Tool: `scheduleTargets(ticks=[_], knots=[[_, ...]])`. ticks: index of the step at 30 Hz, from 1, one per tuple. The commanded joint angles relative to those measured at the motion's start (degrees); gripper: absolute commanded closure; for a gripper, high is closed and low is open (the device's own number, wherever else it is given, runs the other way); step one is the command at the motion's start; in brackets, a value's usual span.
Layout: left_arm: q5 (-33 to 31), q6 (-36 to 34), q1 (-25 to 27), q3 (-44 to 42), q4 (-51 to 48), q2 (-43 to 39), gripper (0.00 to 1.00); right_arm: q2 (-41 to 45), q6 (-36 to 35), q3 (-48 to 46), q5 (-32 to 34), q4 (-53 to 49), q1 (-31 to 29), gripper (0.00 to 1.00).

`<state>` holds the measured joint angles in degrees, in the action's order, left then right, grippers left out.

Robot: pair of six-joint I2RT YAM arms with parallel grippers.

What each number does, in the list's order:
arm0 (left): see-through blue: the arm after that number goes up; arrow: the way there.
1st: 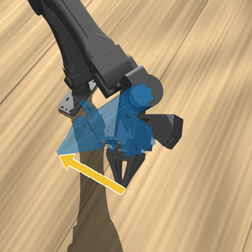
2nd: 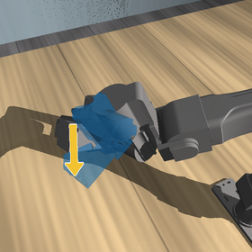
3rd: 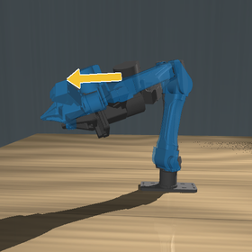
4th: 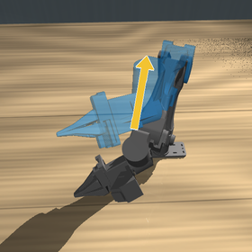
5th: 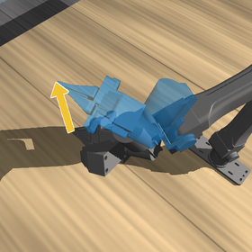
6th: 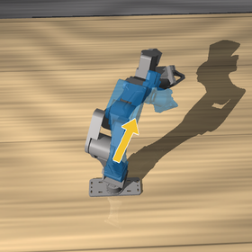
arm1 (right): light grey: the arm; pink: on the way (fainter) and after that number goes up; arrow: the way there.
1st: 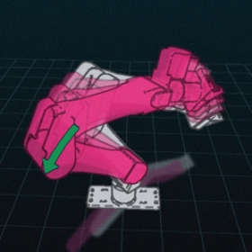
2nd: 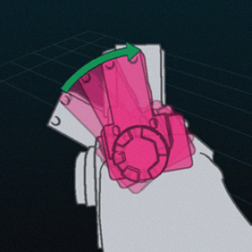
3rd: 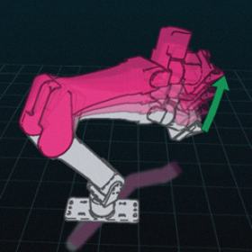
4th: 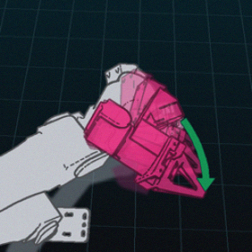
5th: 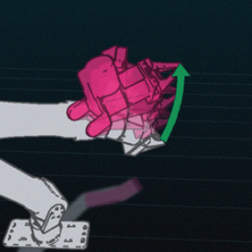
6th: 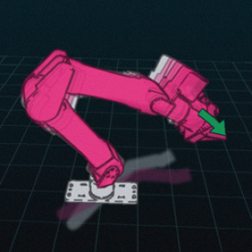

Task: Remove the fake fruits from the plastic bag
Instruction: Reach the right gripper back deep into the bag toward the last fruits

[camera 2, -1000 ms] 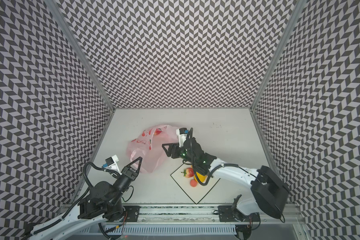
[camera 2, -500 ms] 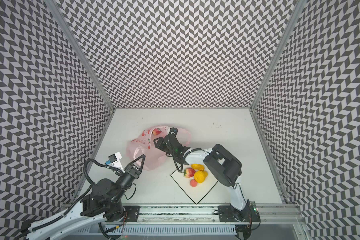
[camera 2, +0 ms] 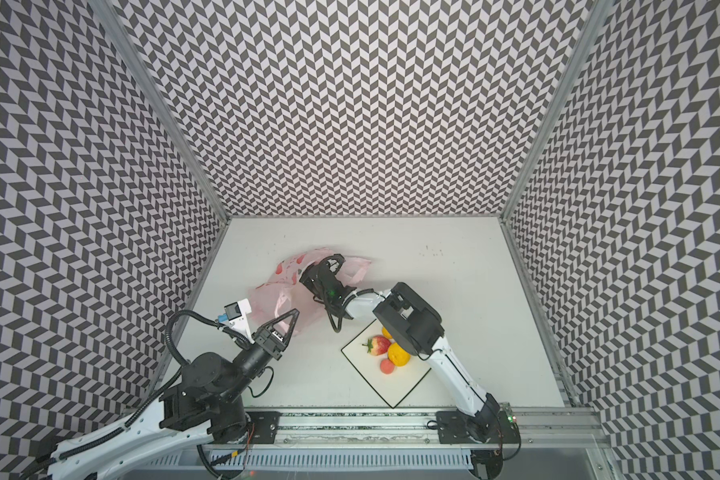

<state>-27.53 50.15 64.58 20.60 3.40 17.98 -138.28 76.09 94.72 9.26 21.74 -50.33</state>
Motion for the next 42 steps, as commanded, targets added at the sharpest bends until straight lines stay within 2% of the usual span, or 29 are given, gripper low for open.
scheduleTargets(ticks=[1,9,12,17,22,27,32,34,38,41,42], knots=[[3.6,-1.9,-0.1,2.3,2.7,1.1,1.0,-3.8,3.1,6.1,2.2,-1.8,0.5,0.25],[10.4,-4.8,-0.1,4.2,6.4,5.5,1.0,-14.3,4.0,22.5,2.2,-11.6,1.1,0.24],[12.7,-5.5,-0.1,4.8,7.7,7.2,1.0,-17.3,3.0,26.7,1.8,-13.0,1.3,0.27],[12.6,-4.9,-0.1,4.6,7.5,7.6,1.0,-18.1,2.2,26.4,0.0,-11.5,1.9,0.47],[5.8,-1.1,-0.1,3.0,2.4,3.7,0.98,-11.0,-1.4,16.4,-1.2,-4.2,2.8,0.7],[-1.6,4.1,-0.1,-0.1,-4.1,-3.4,0.79,0.1,-4.9,0.8,-3.1,4.5,4.7,0.83],[-6.4,7.4,-0.1,-1.7,-9.4,-8.4,0.67,10.3,-7.6,-14.7,-5.5,11.5,6.8,0.85],[-7.6,8.2,-0.1,-1.5,-11.4,-8.7,0.53,13.4,-8.5,-19.9,-6.2,13.6,7.3,0.85],[-10.1,10.3,-0.1,-0.3,-15.9,-7.1,0.36,17.0,-8.7,-26.1,-7.5,16.2,7.8,0.85],[-13.8,16.4,-0.1,0.6,-22.0,-5.2,0.26,18.4,-9.2,-27.8,-7.8,16.5,7.8,0.85],[-14.8,19.5,-0.1,1.0,-24.1,-4.5,0.15,18.6,-9.5,-27.8,-7.7,16.1,7.8,0.82]])
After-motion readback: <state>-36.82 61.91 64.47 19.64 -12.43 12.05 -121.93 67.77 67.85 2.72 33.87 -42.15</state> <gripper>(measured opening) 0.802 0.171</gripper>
